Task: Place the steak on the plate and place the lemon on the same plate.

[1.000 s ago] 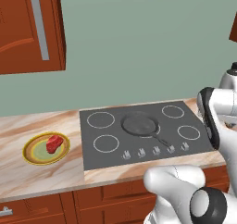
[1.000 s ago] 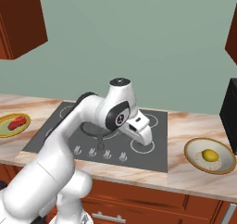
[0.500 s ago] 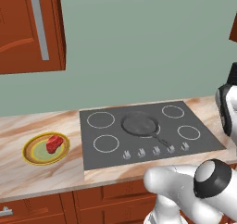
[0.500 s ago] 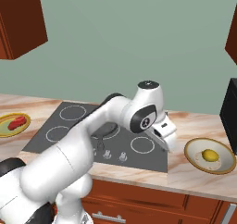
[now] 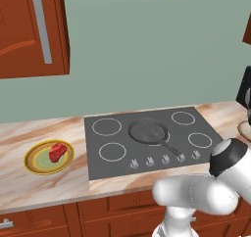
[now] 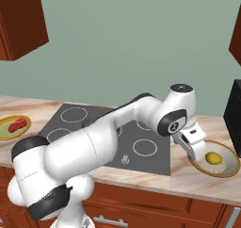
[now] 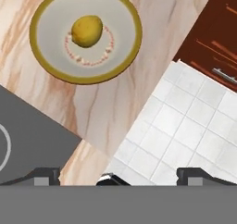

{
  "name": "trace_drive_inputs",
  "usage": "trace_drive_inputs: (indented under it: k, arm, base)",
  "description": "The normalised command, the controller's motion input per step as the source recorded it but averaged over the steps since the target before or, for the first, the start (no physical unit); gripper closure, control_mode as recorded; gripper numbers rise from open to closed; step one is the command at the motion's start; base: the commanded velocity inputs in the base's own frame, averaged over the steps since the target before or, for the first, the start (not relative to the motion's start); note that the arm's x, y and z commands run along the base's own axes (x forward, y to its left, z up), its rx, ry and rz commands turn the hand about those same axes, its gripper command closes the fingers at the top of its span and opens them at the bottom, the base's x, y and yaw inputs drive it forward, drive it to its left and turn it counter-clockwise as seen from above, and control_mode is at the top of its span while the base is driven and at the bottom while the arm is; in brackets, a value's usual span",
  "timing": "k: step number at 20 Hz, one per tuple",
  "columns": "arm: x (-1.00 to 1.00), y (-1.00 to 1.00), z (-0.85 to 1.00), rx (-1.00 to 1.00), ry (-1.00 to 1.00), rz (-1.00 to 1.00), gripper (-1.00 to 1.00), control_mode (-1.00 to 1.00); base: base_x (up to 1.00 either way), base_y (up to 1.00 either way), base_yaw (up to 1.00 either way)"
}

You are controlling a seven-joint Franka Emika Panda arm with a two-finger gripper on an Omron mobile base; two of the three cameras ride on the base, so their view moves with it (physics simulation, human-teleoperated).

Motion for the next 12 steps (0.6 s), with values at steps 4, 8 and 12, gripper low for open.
trace_drive_inputs:
  k: [4,8,12]
  arm:
    - [0.11,-0.56,-0.04,0.09,-0.01,-0.07,-1.00,-1.00]
    - [0.23,-0.39,-0.12,0.04,-0.04,-0.11,-1.00,-1.00]
    - [0.32,-0.20,-0.24,0.00,-0.03,-0.11,-1.00,-1.00]
  base:
    - [0.00,0.00,0.00]
    - [0.00,0.00,0.00]
    - [0.00,0.00,0.00]
